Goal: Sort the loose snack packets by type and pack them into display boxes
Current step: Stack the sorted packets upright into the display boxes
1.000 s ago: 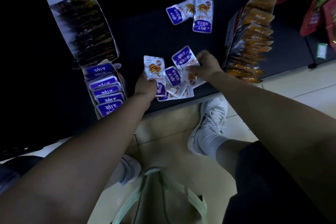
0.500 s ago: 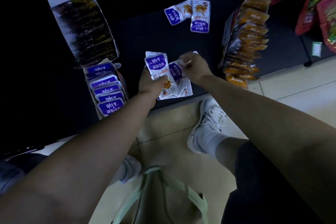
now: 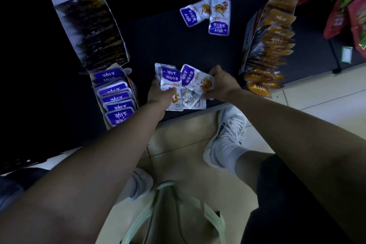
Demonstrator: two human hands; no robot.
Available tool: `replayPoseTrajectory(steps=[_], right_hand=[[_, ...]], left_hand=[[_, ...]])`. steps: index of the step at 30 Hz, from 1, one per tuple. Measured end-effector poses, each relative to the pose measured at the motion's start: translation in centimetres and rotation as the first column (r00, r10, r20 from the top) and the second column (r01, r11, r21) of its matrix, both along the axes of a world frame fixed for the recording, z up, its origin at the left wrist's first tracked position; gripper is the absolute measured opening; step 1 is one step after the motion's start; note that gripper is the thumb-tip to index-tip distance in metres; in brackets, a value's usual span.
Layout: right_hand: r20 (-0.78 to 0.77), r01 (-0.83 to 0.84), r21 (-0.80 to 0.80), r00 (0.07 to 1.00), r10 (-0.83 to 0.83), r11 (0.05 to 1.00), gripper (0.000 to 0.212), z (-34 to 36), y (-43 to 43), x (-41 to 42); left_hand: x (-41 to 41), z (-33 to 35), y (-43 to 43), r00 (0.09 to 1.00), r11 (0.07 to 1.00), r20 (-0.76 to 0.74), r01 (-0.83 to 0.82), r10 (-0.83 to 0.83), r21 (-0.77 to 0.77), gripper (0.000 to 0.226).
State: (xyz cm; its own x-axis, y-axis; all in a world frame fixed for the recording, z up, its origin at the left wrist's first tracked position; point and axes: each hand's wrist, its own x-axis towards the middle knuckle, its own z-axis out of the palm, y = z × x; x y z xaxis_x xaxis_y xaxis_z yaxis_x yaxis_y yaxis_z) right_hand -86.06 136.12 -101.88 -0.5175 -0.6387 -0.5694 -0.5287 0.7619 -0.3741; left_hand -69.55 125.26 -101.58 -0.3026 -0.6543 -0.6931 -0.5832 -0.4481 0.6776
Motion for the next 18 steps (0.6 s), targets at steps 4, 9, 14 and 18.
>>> replayPoseTrajectory(steps=[4,9,14,18], right_hand=[[0.379,0.359,-0.066,0.872,-0.309,0.931,0.052,0.0,0.4,-0.1],[0.611,0.656,-0.123,0.642,-0.464,0.745,0.027,1.7,-0.1,0.0],[0.773,0.665,-0.073,0.508,-0.379,0.743,0.023,4.4,-0.3,1.9],[0.739,0.511,-0.062,0.601,-0.305,0.857,0.025,5.8,-0.1,4.9]], left_hand=[[0.0,0.4,0.1,1.000,0.999,0.006,-0.018,0.018,0.032,0.040],[0.3,0.8,0.0,0.999,0.995,-0.010,-0.037,0.038,0.098,0.037],[0.2,2.8,0.4,0.996,0.987,-0.044,-0.074,0.081,0.144,0.034],[0.7,5.5,0.8,0.977,0.967,-0.116,-0.154,0.180,0.205,0.030]])
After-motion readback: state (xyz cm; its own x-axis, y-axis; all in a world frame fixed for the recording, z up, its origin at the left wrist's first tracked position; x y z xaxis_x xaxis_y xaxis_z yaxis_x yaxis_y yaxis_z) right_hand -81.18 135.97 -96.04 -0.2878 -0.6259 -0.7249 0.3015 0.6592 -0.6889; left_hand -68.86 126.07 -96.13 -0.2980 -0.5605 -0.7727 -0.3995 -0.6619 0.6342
